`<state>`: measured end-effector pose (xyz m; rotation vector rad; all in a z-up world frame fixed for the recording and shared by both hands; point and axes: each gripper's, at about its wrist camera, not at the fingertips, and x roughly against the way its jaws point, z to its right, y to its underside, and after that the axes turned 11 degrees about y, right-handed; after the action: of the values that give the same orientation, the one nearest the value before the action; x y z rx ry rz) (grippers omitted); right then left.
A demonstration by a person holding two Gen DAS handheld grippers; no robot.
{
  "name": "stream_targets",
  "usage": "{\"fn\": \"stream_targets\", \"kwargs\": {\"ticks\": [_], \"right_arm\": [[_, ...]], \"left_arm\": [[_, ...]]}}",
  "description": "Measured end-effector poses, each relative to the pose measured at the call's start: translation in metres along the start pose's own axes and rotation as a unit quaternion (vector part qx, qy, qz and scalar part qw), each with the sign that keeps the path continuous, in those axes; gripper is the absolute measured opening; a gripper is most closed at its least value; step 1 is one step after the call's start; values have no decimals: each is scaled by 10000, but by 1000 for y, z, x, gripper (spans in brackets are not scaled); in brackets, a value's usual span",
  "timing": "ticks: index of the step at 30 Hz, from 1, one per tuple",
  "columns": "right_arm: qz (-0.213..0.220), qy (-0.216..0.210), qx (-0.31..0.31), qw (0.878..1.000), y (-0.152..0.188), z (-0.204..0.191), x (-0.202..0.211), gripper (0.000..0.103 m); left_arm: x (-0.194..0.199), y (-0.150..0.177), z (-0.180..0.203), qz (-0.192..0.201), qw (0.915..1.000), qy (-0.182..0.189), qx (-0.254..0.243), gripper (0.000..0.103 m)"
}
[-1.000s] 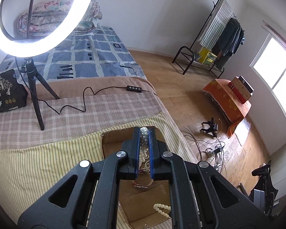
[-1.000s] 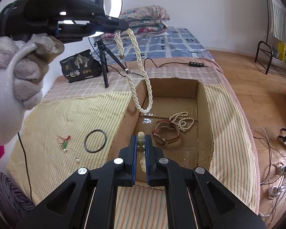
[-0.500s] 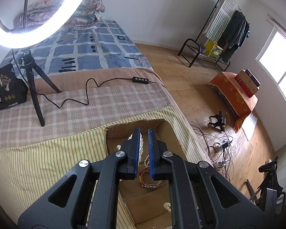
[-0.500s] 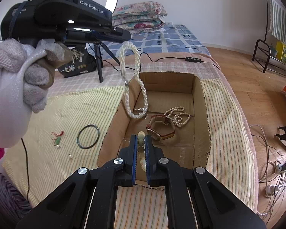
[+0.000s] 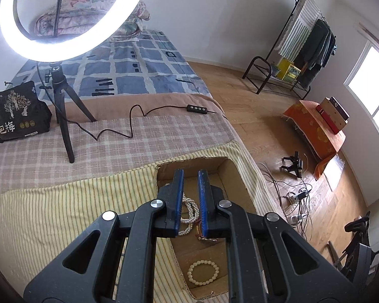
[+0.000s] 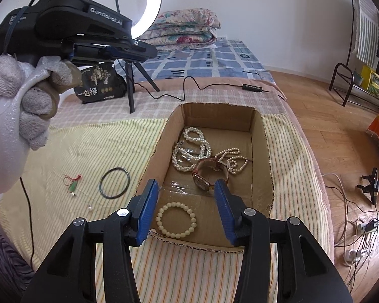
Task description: Organize jewelry
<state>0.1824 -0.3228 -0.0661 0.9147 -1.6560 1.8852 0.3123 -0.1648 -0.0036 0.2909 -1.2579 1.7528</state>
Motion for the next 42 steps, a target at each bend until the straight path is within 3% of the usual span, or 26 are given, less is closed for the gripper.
{"fn": "stream_targets", "kwargs": {"ticks": [2,6,14,18,25,27,28,30,42], "right_arm": [[21,16,52,10000,0,-3,2,46],[145,78,144,9998,0,-12,10,59],[480,-21,301,9984,-4,-36,28,62],[652,-68,339,9973,-4,-48,37,73],[821,-225,299,9959,-3,-69,44,74],[834,-335,298,9955,-1,-76,45,74],[843,-381,306,9952,-1,-81,44,74],[823,-462,352,9949,0,-90,44,74],[346,-830,1170,9891,33,-143,18,74]], "left_arm": [[9,2,-3,52,10000,-54,-20,9],[32,7,-14,169,9997,-150,-1,9],[96,26,-41,452,9976,-523,-77,10],[127,42,-59,547,9962,-682,-30,10],[169,82,-88,631,9938,-917,85,10],[175,96,-97,601,9937,-935,164,13],[177,102,-102,578,9939,-913,225,22],[178,115,-111,533,9941,-879,346,28],[140,161,-162,-184,9921,-877,878,28]]}}
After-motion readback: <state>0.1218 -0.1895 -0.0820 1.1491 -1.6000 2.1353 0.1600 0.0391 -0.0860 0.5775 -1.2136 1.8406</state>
